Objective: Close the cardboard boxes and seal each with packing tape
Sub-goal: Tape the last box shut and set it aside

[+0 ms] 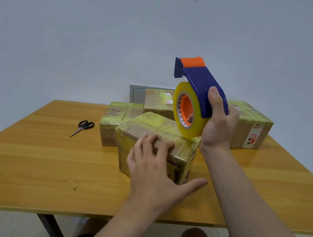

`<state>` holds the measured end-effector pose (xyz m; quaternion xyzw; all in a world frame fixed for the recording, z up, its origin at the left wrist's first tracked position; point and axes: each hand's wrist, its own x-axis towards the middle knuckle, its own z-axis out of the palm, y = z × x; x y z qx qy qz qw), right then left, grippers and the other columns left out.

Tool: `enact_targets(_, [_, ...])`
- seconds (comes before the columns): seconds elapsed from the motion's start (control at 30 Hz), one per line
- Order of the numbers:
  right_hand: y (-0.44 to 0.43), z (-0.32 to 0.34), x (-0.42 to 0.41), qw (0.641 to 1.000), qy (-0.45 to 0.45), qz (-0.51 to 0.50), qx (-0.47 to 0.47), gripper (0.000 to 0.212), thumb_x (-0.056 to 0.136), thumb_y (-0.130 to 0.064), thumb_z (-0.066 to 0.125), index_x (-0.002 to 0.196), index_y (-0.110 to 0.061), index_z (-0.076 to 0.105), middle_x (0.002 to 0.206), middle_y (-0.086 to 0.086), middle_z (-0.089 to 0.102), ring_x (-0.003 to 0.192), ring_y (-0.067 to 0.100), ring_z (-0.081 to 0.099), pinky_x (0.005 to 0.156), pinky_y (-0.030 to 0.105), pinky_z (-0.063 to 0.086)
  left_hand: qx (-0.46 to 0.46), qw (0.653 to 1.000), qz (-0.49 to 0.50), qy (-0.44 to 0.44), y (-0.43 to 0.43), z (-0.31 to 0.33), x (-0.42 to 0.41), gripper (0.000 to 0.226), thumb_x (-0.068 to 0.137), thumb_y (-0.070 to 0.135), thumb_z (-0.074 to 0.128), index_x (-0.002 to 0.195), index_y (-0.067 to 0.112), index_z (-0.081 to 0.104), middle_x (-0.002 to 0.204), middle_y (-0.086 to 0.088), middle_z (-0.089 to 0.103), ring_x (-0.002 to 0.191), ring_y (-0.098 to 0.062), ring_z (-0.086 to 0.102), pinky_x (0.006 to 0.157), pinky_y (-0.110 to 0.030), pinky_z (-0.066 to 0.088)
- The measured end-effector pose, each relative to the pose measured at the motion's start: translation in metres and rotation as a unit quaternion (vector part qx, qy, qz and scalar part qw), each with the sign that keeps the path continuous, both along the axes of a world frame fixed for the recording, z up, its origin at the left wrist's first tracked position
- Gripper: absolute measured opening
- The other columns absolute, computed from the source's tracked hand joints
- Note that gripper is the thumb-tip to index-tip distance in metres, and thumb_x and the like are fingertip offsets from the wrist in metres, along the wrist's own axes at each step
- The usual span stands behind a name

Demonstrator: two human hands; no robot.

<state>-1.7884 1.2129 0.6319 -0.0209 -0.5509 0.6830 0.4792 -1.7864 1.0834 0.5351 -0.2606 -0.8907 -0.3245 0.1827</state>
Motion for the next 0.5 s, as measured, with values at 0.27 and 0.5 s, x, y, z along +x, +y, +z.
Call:
enact_targets(0.27, [0.013, 0.002, 0.002, 0.997, -0.048, 0.045, 0.033, 0.022, 0.096, -0.035, 0.065, 0.085, -0.021, 0.077, 0.082, 0.000, 0.076, 0.075, 0.016, 0.070, 0.066, 0.028, 0.057, 0.105, 0.976, -0.180, -0.057, -0.016, 0.000, -0.057, 0.060, 0.069, 0.045, 0.091, 0.115, 0.030, 0.054, 0.141, 0.013, 0.043, 0.148, -0.007, 0.030, 0.118, -0.042, 0.041])
enact_targets(0.5, [0.053, 0.030, 0.010, 0.952, -0.186, 0.232, 0.076, 0.033, 0.094, -0.043, 0.059, 0.085, -0.014, 0.072, 0.052, 0.001, 0.062, 0.041, 0.016, 0.055, 0.043, 0.024, 0.046, 0.089, 0.917, -0.337, -0.193, -0.067, 0.020, -0.100, 0.056, 0.072, 0.010, 0.088, 0.121, 0.020, 0.062, 0.156, 0.018, 0.048, 0.157, 0.001, 0.015, 0.125, -0.052, 0.028])
